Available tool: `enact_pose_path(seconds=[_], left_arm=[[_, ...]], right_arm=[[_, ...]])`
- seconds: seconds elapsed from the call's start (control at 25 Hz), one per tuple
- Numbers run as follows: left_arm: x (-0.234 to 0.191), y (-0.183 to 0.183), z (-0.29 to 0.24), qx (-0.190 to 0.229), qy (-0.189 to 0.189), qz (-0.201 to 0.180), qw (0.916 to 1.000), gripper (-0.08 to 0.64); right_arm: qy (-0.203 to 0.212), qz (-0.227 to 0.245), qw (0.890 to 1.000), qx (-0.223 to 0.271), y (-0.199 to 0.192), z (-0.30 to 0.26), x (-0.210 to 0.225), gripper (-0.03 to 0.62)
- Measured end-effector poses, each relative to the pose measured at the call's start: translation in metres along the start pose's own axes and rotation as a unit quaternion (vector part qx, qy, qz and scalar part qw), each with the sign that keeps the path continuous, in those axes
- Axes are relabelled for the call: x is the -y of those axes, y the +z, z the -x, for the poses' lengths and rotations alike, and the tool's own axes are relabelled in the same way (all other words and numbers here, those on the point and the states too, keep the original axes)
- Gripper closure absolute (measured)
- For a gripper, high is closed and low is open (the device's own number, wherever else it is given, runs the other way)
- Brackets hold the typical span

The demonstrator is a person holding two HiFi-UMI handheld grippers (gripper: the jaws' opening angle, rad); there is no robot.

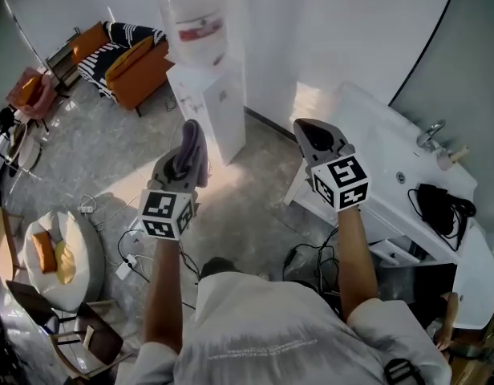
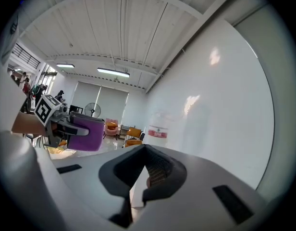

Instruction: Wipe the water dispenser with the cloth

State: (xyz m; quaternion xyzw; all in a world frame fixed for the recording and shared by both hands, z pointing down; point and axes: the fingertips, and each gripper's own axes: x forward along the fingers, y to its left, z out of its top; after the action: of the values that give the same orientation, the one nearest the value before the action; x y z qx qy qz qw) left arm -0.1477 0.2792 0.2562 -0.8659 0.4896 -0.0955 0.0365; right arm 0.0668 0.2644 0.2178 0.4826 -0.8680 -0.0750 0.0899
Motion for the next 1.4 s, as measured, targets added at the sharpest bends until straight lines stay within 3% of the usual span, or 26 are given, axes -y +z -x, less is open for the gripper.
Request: enact_pose_path(seconds=[0.48,0.92,1.4], left_arm=[[-0.006,-0.002,-0.07,-0.007,-0.008,0.007,0.9999,0.495],[-0.064,-0.013,-0.211,-0.019,-0.037,0.021,0.9989,0.495],[-0.154,-0.025,-0.32,-0.038,-0.024,0.025,0.9987,0.495]], right_arm=[[0.013,-0.006,1.0,-0.013,-0.022,-0.04,0.045,0.583],[-0.003,-0.009,1.0,-0.026,-0.035,-0.14,0.122,0.583],[0.022,-0.03,0.998,-0.042,-0.052,-0.273,0.174,0.581]])
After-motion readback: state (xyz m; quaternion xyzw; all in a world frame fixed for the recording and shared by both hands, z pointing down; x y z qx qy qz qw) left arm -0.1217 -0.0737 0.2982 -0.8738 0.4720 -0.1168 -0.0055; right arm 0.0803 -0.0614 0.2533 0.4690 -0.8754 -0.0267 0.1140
